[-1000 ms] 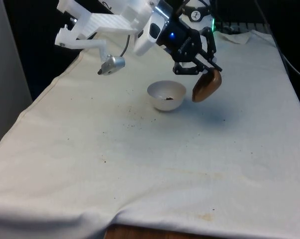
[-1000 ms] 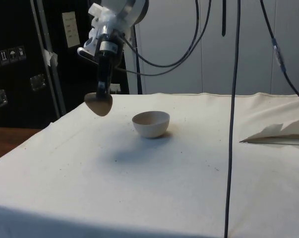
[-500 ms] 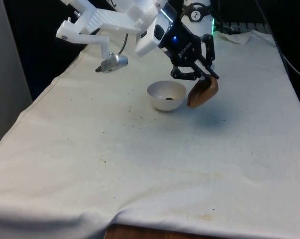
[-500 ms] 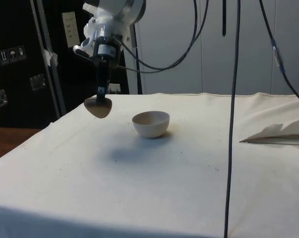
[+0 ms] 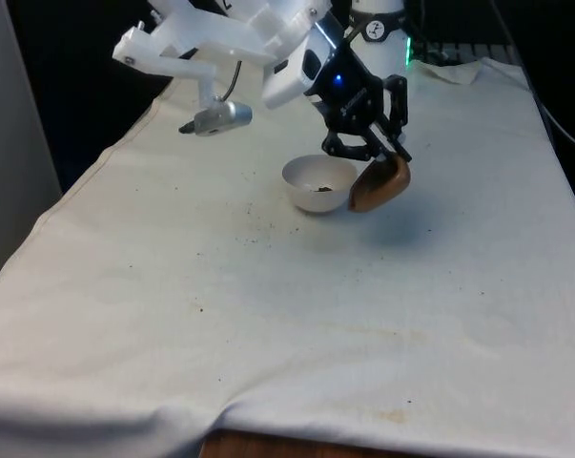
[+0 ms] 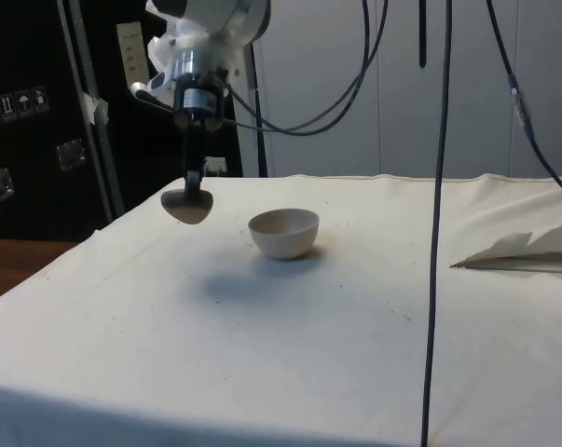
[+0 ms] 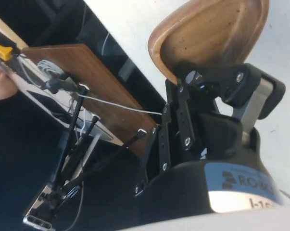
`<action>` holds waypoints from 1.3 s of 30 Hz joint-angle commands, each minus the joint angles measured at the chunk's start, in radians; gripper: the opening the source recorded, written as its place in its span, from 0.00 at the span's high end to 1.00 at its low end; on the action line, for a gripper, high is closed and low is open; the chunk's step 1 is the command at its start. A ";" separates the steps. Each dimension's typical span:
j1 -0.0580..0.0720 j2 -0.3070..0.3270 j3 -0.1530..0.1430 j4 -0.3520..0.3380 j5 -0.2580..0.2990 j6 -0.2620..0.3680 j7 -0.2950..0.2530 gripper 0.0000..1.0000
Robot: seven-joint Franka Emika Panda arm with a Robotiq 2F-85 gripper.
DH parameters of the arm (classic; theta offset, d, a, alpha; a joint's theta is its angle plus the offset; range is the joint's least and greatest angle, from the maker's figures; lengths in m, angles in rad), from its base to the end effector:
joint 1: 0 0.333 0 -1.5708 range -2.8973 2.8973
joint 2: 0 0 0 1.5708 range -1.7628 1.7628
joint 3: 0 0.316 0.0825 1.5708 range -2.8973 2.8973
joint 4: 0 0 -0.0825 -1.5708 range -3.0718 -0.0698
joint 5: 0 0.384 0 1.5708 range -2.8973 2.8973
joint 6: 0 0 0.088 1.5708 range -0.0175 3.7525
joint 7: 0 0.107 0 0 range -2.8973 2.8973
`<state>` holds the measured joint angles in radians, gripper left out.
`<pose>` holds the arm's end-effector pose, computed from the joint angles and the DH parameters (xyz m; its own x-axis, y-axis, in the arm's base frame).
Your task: Pour the coffee beans from the cup into the bowl.
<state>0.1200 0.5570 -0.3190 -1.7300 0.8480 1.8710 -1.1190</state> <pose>0.6362 -0.0522 0.2598 0.8802 0.4146 0.2311 0.4672 -0.6712 -0.5755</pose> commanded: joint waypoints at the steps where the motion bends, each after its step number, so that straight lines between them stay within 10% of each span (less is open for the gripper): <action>1: 0.010 -0.003 -0.004 -0.004 -0.018 0.021 0.006 1.00; 39: 0.010 0.002 0.051 -0.006 -0.242 0.192 0.025 1.00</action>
<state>0.1200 0.5590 -0.2620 -1.7320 0.6170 2.0450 -1.1020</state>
